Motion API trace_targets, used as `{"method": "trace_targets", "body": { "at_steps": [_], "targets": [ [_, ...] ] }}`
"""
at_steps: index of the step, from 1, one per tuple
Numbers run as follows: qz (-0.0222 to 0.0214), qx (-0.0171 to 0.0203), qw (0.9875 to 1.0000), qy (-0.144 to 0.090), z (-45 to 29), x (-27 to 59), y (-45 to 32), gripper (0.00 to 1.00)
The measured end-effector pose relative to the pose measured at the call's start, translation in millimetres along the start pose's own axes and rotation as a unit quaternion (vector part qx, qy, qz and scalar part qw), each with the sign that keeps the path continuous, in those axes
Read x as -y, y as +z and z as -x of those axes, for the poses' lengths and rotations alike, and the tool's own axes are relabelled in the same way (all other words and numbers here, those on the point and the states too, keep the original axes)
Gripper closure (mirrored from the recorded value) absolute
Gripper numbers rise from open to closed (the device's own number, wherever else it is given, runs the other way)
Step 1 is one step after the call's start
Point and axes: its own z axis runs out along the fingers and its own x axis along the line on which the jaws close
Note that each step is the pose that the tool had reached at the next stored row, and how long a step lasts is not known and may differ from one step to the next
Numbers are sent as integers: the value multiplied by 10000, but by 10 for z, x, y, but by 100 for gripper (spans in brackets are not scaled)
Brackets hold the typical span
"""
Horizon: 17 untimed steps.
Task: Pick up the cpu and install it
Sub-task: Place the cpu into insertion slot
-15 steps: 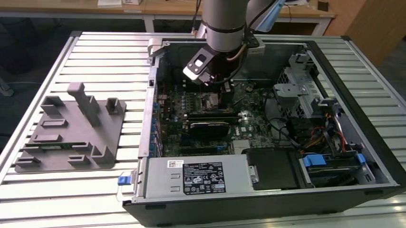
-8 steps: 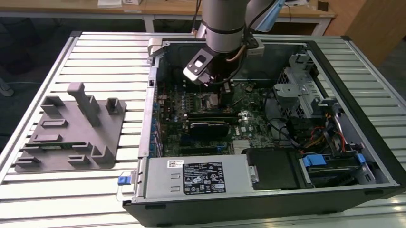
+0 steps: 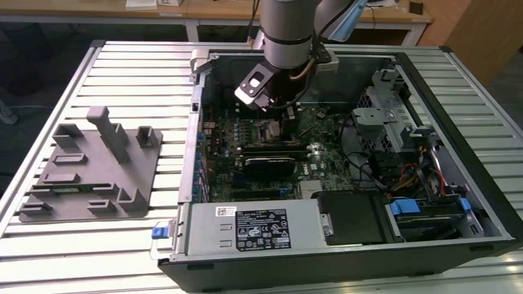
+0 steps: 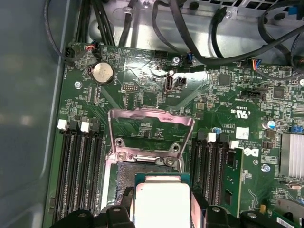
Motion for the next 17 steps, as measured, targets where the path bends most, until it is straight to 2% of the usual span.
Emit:
{"method": "trace_targets", "body": {
  "at_steps": [10, 17],
  "targets": [
    [-1, 1, 10000, 10, -30, 2, 55, 45],
    [-4, 7, 9999, 100, -31, 4, 95, 45]
  ]
}}
